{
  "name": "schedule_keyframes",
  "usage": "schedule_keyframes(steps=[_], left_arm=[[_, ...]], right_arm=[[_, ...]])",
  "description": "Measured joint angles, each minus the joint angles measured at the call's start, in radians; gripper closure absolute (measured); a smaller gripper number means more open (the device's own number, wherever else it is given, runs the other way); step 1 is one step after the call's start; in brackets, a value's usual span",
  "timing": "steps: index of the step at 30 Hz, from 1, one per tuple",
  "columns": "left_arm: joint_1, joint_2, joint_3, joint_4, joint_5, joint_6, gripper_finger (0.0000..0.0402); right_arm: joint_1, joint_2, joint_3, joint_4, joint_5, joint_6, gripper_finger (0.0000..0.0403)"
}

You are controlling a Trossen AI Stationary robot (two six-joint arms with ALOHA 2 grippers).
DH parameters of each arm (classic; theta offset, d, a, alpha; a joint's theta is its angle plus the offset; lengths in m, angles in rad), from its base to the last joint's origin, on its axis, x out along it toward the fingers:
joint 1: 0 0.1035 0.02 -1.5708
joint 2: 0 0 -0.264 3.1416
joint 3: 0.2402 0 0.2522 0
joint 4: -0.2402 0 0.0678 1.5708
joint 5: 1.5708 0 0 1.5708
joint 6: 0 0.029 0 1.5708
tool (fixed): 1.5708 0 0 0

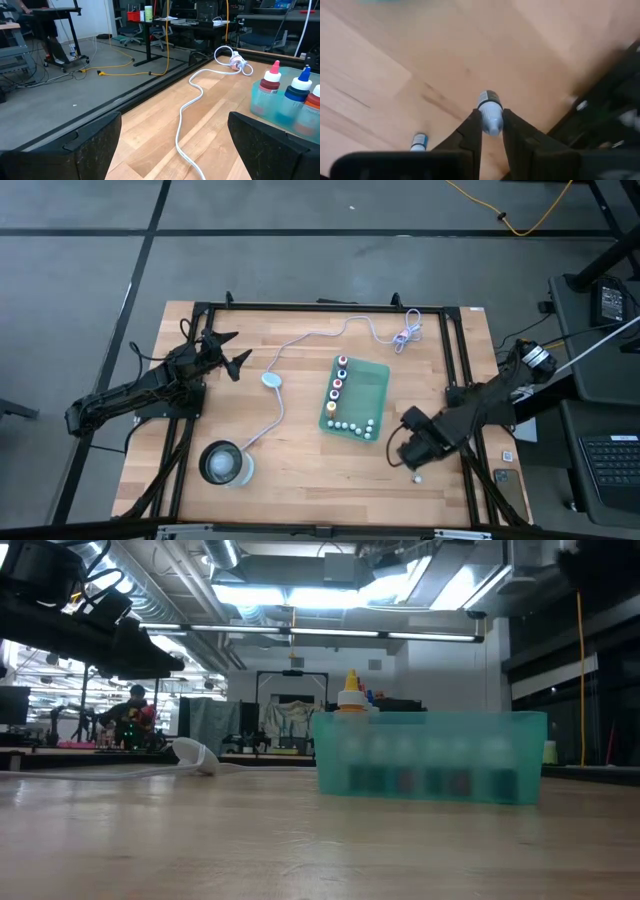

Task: Pick & Place food coloring
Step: Put the small green food coloring bottle into the green bin

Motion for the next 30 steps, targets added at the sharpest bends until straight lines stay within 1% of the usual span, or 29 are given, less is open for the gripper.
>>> schedule_keyframes(steps=[5, 11, 15, 21, 25, 30], left_arm=[[0.0, 0.0, 0.0, 0.0, 0.0, 0.0, 0.0041], [0.0, 0.0, 0.0, 0.0, 0.0, 0.0, 0.0041], [0.0, 0.0, 0.0, 0.0, 0.0, 0.0, 0.0041], [0.0, 0.0, 0.0, 0.0, 0.0, 0.0, 0.0041], [0.0, 0.0, 0.0, 0.0, 0.0, 0.0, 0.0041], [0.0, 0.0, 0.0, 0.0, 0.0, 0.0, 0.0041]], right_arm=[[-0.108, 0.038, 0.152, -0.081, 0.038, -0.231, 0.0349], [-0.246, 0.088, 0.292, -0.075, 0.054, -0.455, 0.034], [-0.333, 0.136, 0.36, -0.069, 0.072, -0.583, 0.0346], [-0.424, 0.2, 0.372, 0.019, 0.073, -0.727, 0.0342], [-0.448, 0.245, 0.372, 0.062, 0.074, -0.797, 0.0344], [-0.46, 0.278, 0.353, 0.095, 0.096, -0.826, 0.0343]])
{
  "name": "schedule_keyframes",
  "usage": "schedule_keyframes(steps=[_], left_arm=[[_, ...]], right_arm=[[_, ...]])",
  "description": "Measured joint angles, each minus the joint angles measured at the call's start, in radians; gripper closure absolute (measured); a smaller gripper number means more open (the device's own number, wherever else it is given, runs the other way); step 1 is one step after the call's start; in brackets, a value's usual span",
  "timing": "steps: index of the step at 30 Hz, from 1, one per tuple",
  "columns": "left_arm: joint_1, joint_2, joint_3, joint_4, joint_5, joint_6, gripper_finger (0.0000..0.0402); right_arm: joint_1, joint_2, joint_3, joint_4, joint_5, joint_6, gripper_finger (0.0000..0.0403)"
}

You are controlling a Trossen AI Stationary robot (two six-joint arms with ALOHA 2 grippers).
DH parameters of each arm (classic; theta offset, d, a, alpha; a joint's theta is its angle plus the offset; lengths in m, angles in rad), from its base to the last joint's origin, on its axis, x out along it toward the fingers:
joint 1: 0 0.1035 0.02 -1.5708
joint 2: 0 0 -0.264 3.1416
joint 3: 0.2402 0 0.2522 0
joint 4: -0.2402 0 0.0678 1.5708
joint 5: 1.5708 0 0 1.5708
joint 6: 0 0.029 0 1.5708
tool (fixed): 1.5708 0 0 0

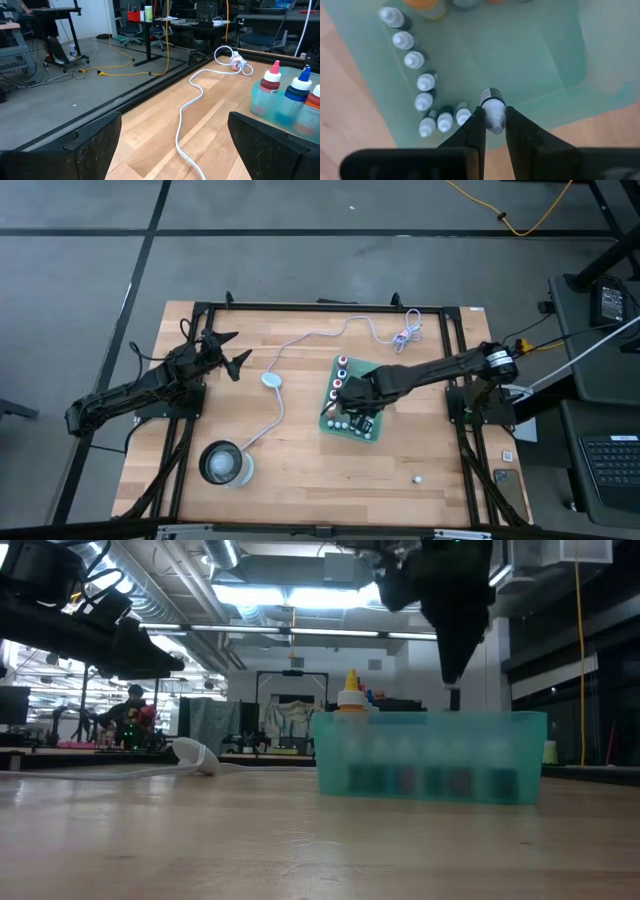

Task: Pick & Place food coloring
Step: Put the small green food coloring bottle into the green bin

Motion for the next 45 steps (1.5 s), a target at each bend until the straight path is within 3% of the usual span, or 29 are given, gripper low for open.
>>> schedule_keyframes(steps=[23, 45], left_arm=[[0.0, 0.0, 0.0, 0.0, 0.0, 0.0, 0.0041], [0.0, 0.0, 0.0, 0.0, 0.0, 0.0, 0.0041]], right_arm=[[-0.008, 0.0, -0.292, 0.275, -0.054, 0.032, 0.0344], [-0.008, -0.003, -0.294, 0.286, -0.065, 0.075, 0.0313]])
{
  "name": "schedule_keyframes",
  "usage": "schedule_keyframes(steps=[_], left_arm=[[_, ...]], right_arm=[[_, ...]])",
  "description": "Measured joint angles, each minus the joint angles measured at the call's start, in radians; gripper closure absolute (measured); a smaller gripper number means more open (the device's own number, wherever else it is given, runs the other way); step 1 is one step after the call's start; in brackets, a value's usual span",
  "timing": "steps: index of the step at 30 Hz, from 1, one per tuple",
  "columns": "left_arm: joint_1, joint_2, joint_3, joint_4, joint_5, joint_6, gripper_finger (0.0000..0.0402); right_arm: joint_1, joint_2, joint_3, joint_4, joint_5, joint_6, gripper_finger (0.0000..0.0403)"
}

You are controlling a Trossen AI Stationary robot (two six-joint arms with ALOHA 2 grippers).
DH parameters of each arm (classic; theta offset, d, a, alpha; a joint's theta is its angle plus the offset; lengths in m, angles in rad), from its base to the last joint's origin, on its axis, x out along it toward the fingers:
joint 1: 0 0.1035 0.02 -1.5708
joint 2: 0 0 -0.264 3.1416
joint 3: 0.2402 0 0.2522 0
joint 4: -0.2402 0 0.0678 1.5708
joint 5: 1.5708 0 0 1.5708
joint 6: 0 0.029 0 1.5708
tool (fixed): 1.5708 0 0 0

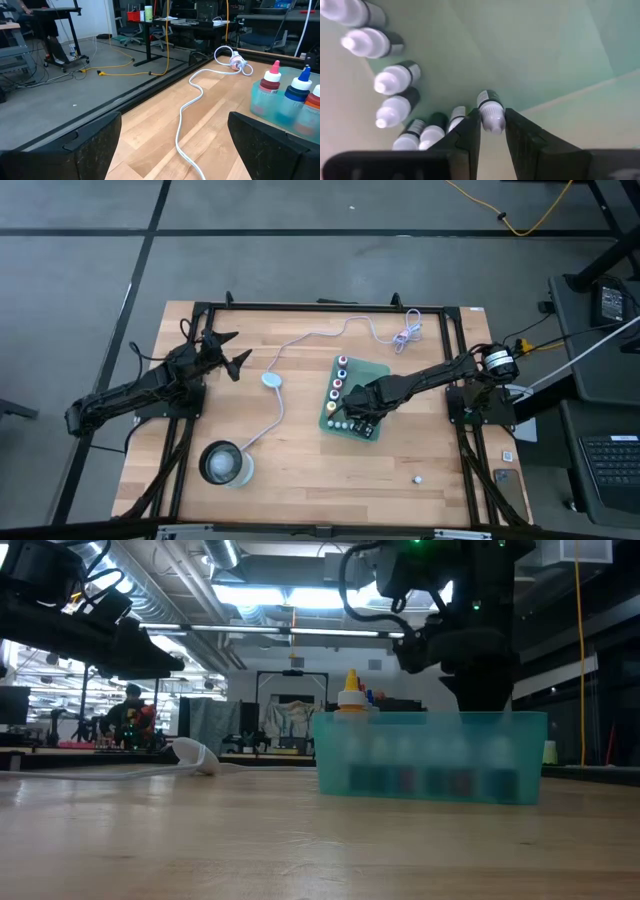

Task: Pick & Place food coloring
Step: Put the small green food coloring bottle into the green bin

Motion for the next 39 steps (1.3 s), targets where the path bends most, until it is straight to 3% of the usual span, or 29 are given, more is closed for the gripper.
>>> schedule_keyframes(steps=[13, 39], left_arm=[[0.0, 0.0, 0.0, 0.0, 0.0, 0.0, 0.0041], [0.0, 0.0, 0.0, 0.0, 0.0, 0.0, 0.0041]], right_arm=[[0.0, 0.0, 0.035, -0.078, 0.004, 0.002, 0.0312], [0.006, 0.037, 0.027, -0.032, 0.011, 0.001, 0.0312]])
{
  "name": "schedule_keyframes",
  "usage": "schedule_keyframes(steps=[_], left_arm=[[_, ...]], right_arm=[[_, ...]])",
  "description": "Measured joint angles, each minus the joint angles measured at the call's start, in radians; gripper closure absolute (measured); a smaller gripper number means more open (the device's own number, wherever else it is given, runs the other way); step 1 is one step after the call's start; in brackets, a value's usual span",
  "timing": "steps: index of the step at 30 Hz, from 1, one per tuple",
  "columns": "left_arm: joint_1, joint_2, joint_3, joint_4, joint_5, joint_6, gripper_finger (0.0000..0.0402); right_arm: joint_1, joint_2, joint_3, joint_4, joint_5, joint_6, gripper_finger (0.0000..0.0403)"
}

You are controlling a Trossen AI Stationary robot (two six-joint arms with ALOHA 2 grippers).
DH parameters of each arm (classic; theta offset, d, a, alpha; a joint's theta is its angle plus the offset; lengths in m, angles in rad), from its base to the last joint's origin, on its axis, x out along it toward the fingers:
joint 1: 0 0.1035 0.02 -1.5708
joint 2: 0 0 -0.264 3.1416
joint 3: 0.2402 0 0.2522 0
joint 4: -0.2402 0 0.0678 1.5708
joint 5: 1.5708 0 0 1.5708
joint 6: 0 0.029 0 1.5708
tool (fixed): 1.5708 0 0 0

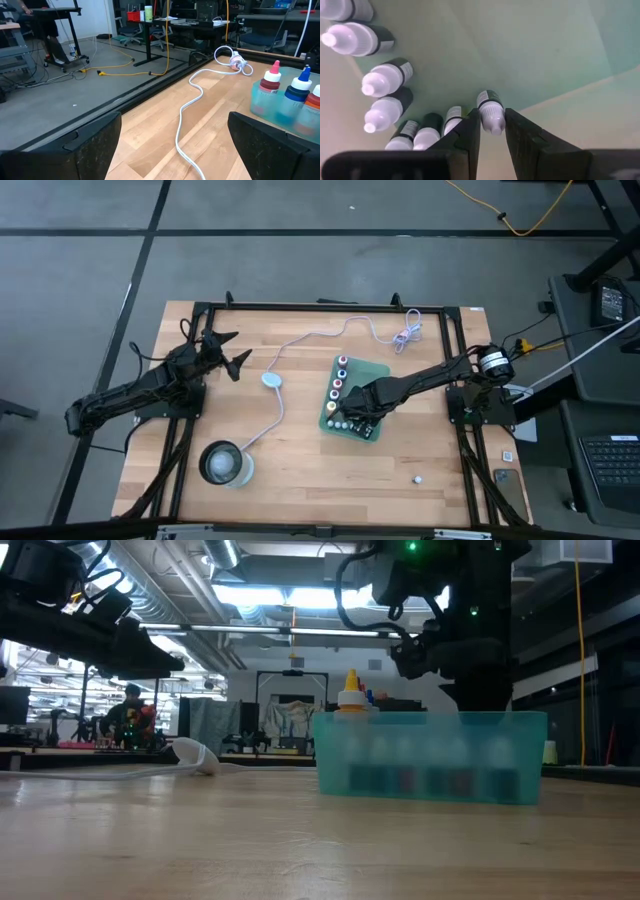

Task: Pick & Place food coloring
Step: Put the small green food coloring bottle into the green bin, then put the small blue food coloring bottle into the green bin

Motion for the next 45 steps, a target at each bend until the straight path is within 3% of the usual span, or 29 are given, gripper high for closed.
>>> schedule_keyframes(steps=[10, 19, 30, 38, 45], left_arm=[[0.0, 0.0, 0.0, 0.0, 0.0, 0.0, 0.0041], [0.0, 0.0, 0.0, 0.0, 0.0, 0.0, 0.0041], [0.0, 0.0, 0.0, 0.0, 0.0, 0.0, 0.0041], [0.0, 0.0, 0.0, 0.0, 0.0, 0.0, 0.0041], [0.0, 0.0, 0.0, 0.0, 0.0, 0.0, 0.0041]], right_arm=[[-0.001, -0.001, 0.0, -0.006, -0.003, 0.006, 0.0306], [-0.001, -0.001, 0.007, -0.019, -0.007, 0.008, 0.0236], [-0.001, -0.023, 0.169, -0.167, 0.038, 0.009, 0.0224], [0.055, -0.023, 0.329, -0.337, 0.037, 0.345, 0.0224], [0.193, -0.023, 0.345, -0.361, 0.035, 0.59, 0.0224]])
